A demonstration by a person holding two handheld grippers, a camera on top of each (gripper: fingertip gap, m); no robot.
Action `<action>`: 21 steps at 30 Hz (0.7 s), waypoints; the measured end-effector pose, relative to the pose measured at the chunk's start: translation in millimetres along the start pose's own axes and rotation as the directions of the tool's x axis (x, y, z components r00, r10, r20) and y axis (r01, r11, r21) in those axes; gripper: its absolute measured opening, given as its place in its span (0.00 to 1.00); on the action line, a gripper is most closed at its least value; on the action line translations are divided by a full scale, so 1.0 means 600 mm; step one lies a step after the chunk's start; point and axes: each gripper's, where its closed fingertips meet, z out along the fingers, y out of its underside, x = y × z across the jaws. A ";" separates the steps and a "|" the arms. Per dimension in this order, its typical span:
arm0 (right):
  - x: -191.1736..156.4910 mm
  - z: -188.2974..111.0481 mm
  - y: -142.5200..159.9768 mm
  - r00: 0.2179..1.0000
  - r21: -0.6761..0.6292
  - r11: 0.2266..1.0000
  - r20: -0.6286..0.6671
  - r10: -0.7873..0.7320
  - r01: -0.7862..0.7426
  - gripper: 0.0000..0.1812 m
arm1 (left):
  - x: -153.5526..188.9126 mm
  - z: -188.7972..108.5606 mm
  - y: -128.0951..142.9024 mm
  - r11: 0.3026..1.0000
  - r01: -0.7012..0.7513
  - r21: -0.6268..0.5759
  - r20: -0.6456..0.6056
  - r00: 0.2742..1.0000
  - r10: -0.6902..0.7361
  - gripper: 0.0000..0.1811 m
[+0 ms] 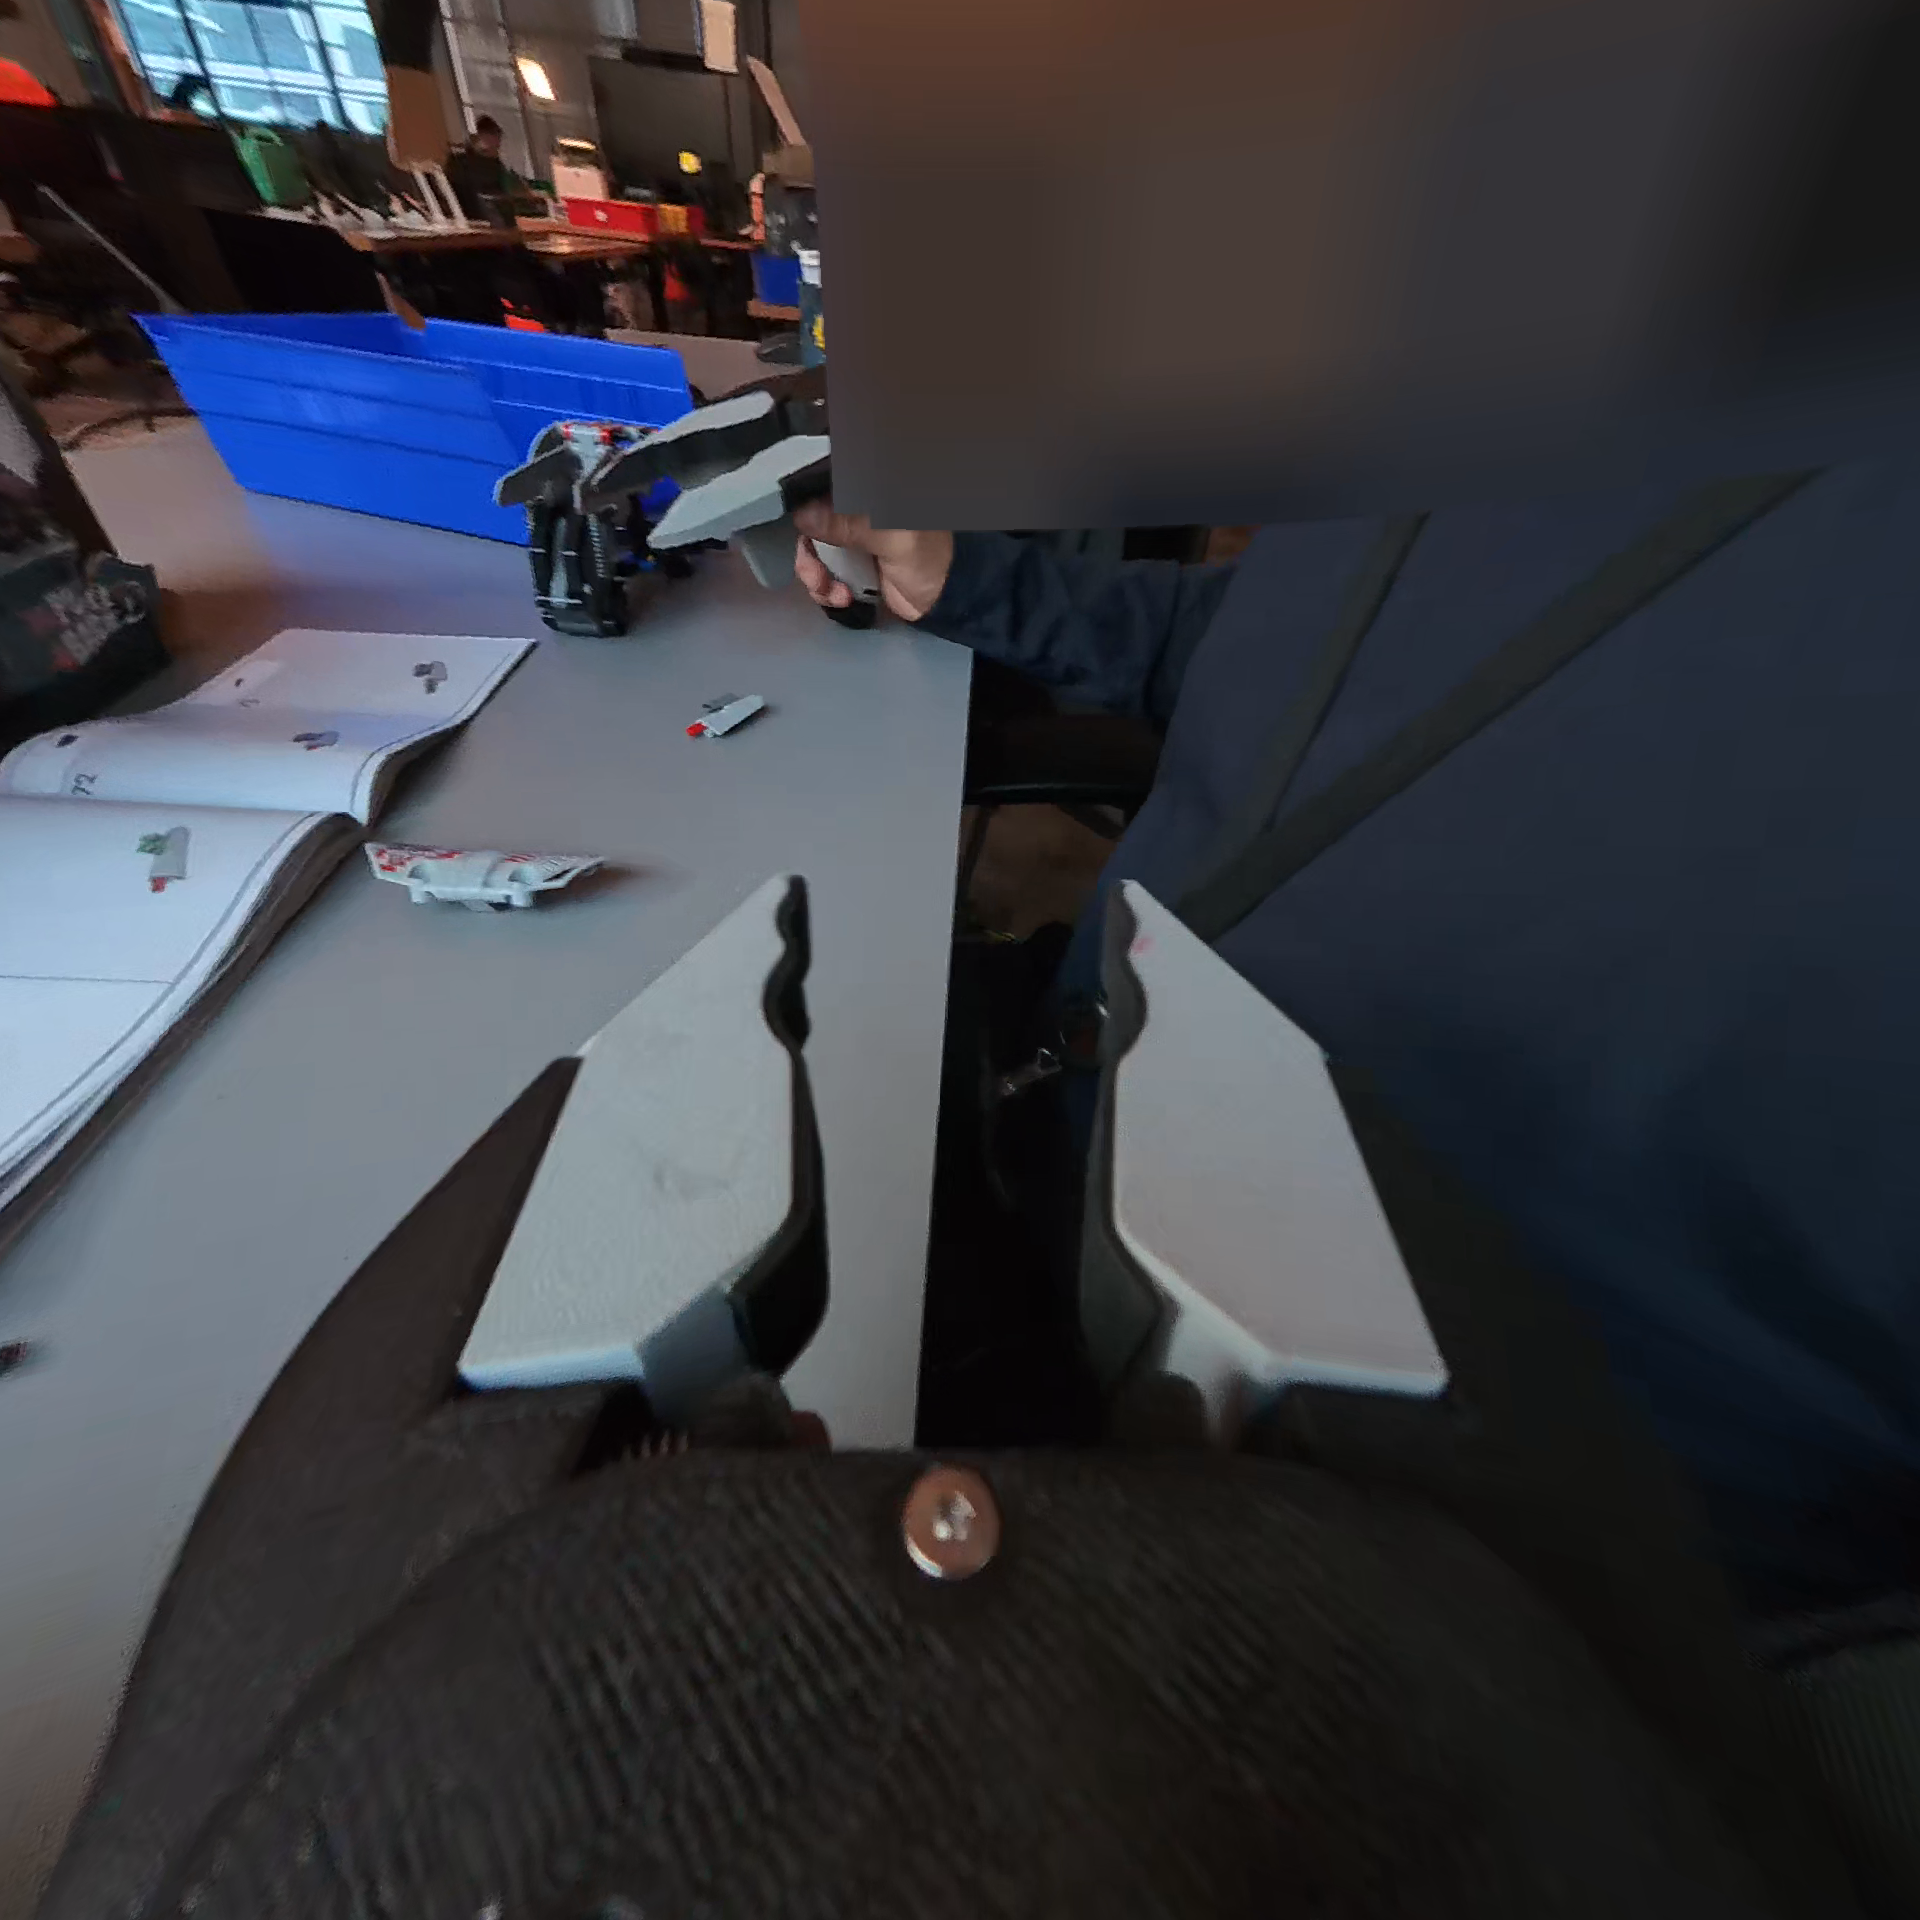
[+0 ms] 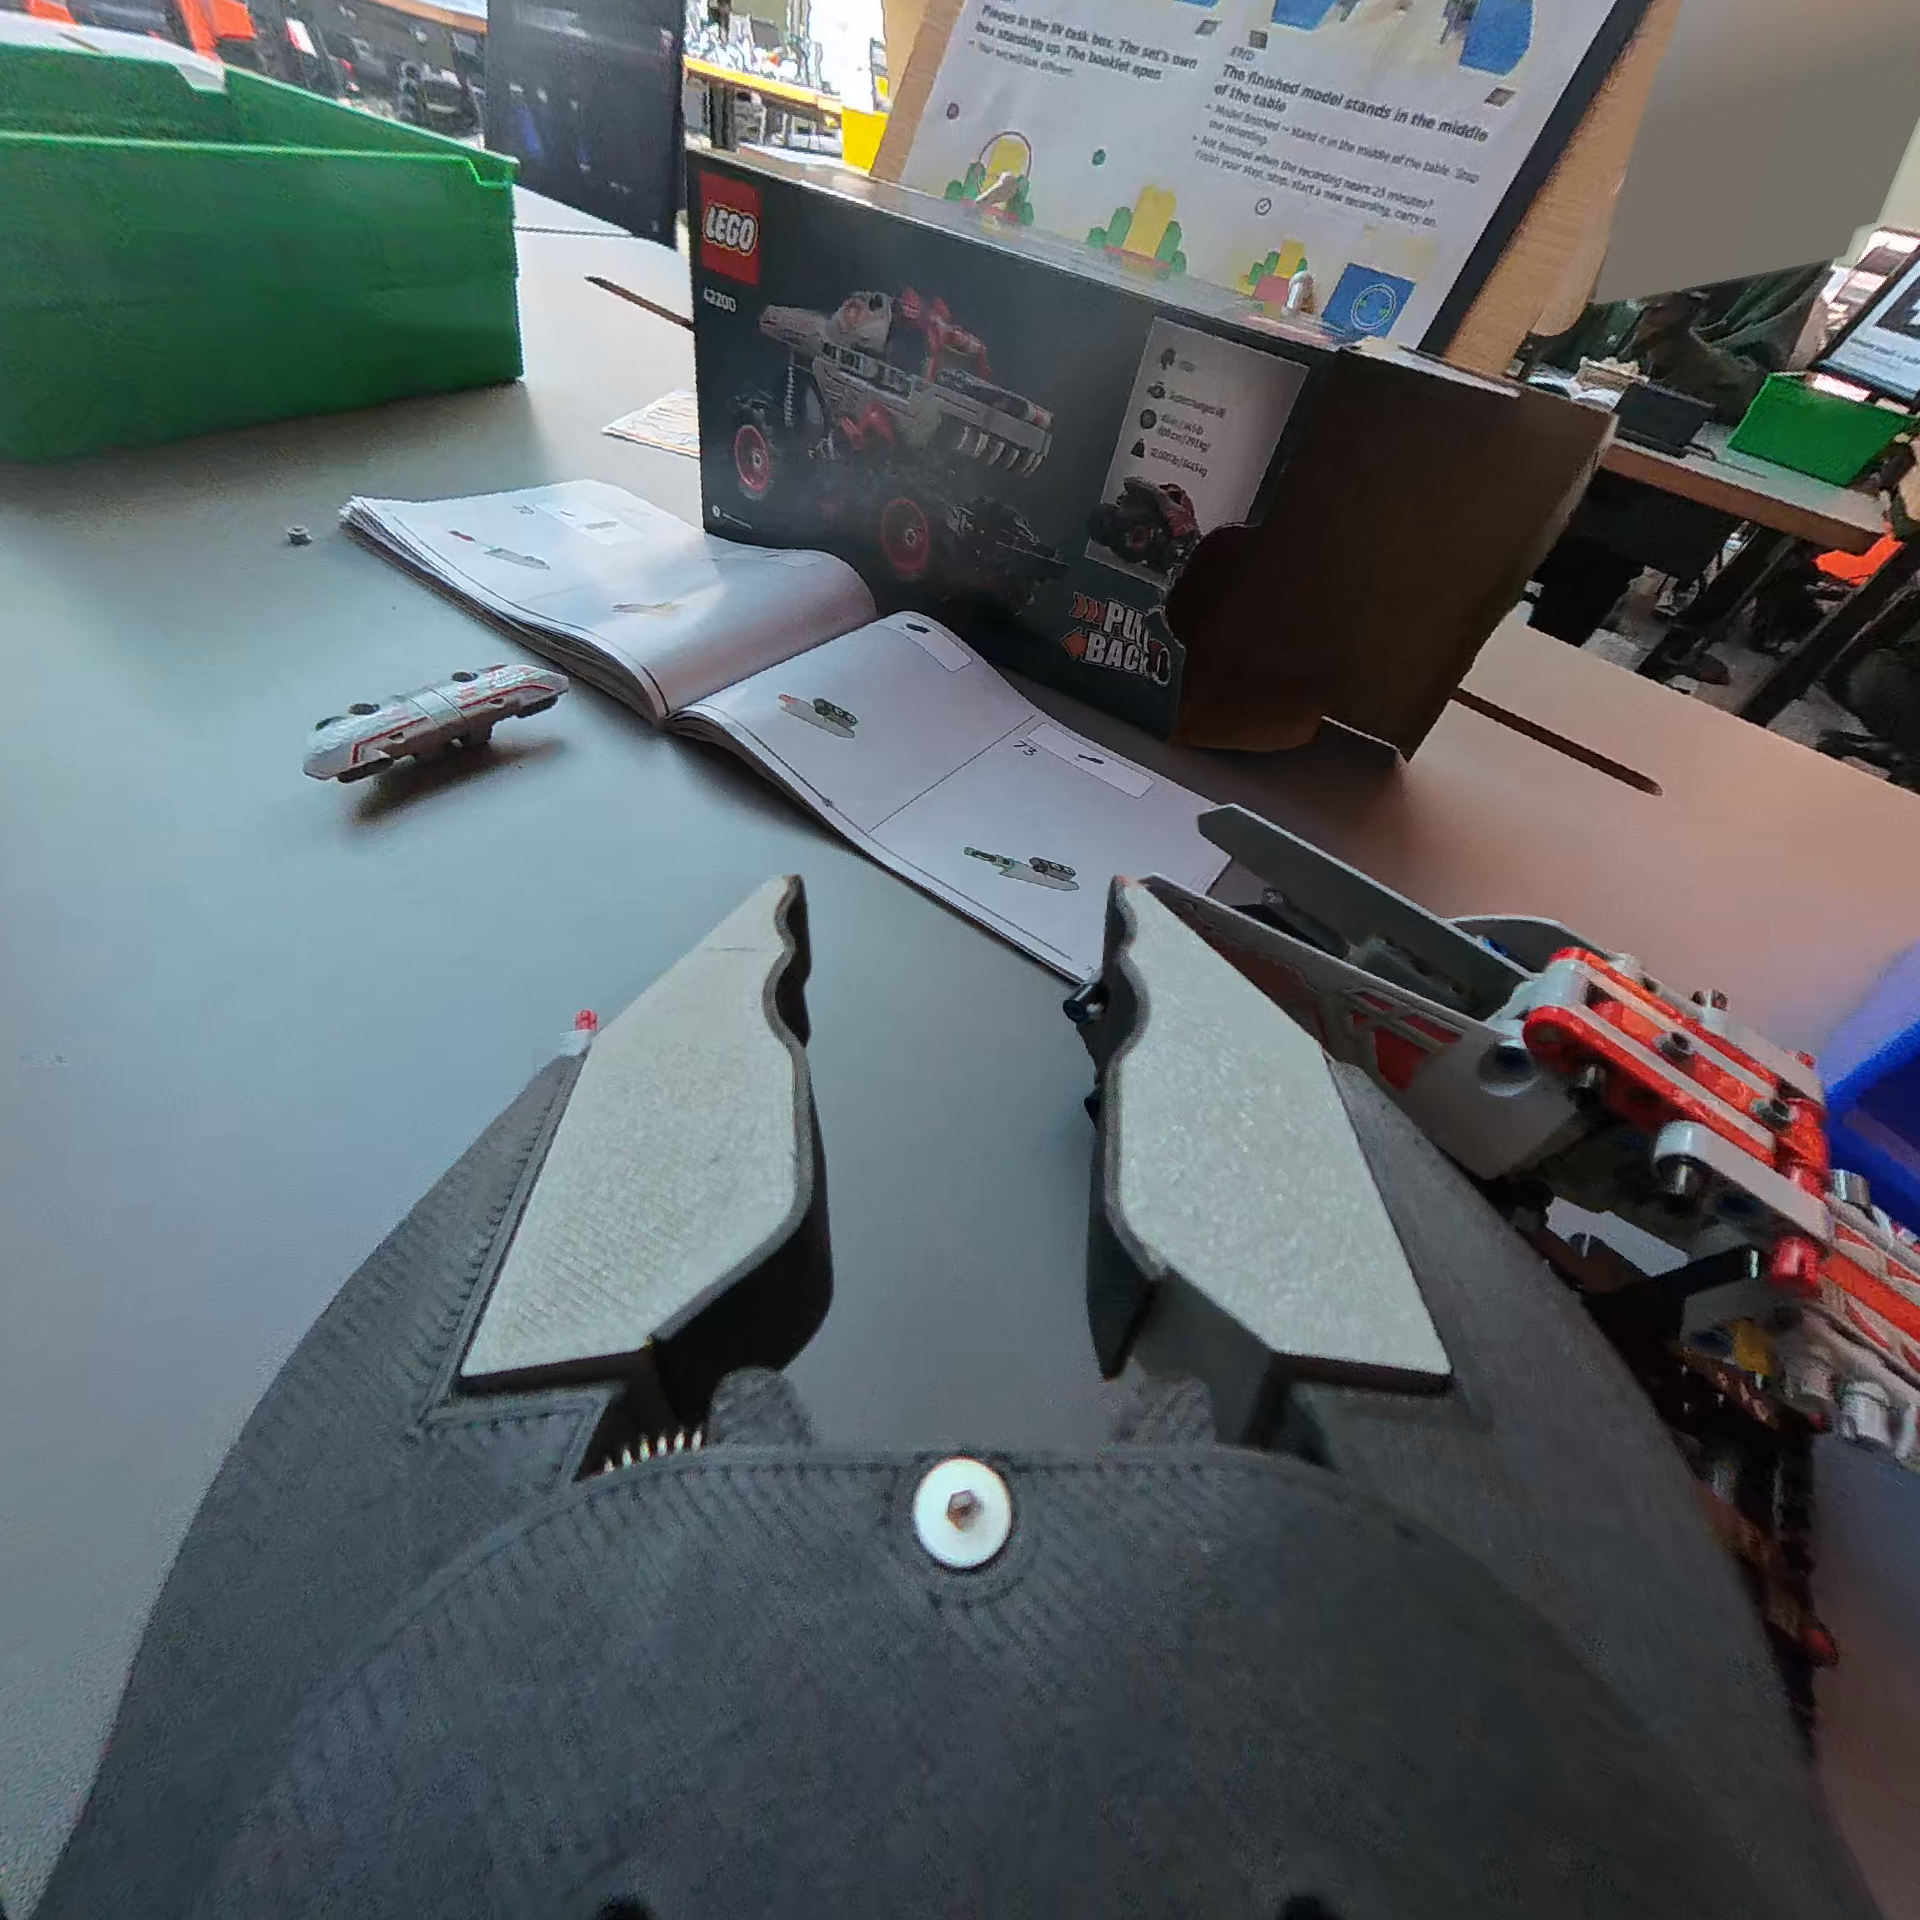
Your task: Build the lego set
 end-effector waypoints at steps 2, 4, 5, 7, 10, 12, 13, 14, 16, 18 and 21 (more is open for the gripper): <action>0.000 0.001 0.001 1.000 -0.007 1.000 -0.018 -0.018 0.018 0.28 | 0.007 -0.018 0.008 1.000 0.005 0.007 -0.010 1.000 -0.004 0.22; -0.001 0.002 0.000 0.999 -0.007 1.000 -0.019 -0.027 0.027 0.26 | -0.001 -0.036 0.011 1.000 0.018 0.024 0.043 0.999 -0.019 0.27; -0.001 0.002 0.000 1.000 -0.006 1.000 -0.019 -0.025 0.025 0.27 | -0.005 -0.045 0.014 0.999 0.031 0.025 0.067 0.997 -0.033 0.29; 0.000 0.002 0.000 1.000 -0.003 1.000 -0.018 -0.008 0.008 0.29 | -0.011 -0.065 0.018 0.999 0.030 0.028 0.111 0.993 -0.033 0.33; -0.007 0.004 0.002 0.997 -0.011 0.998 0.051 0.057 -0.057 0.30 | -0.011 -0.092 0.033 0.996 -0.079 -0.042 0.179 0.980 0.085 0.19; -0.006 0.004 0.002 0.995 -0.012 0.996 0.062 0.084 -0.084 0.32 | -0.017 -0.113 0.024 0.984 -0.171 -0.040 0.257 0.950 0.176 0.18; -0.004 0.004 0.002 0.994 -0.011 0.996 0.059 0.090 -0.090 0.31 | -0.017 -0.125 0.015 0.978 -0.205 -0.019 0.280 0.938 0.202 0.16; -0.002 0.004 0.002 0.994 -0.010 0.996 0.053 0.093 -0.092 0.32 | -0.018 -0.139 0.007 0.975 -0.224 0.005 0.300 0.930 0.212 0.13; -0.001 0.005 0.003 0.995 -0.017 0.996 0.045 0.090 -0.089 0.33 | -0.033 -0.167 0.003 0.974 -0.226 0.017 0.359 0.910 0.205 0.15; -0.002 0.008 0.006 0.996 -0.031 0.996 0.043 0.080 -0.078 0.32 | -0.058 -0.199 0.010 0.973 -0.230 -0.028 0.450 0.866 0.218 0.15; 0.000 0.011 0.009 0.998 -0.043 0.997 0.022 0.062 -0.061 0.30 | -0.142 -0.291 0.019 0.985 -0.118 -0.124 0.739 0.652 0.171 0.09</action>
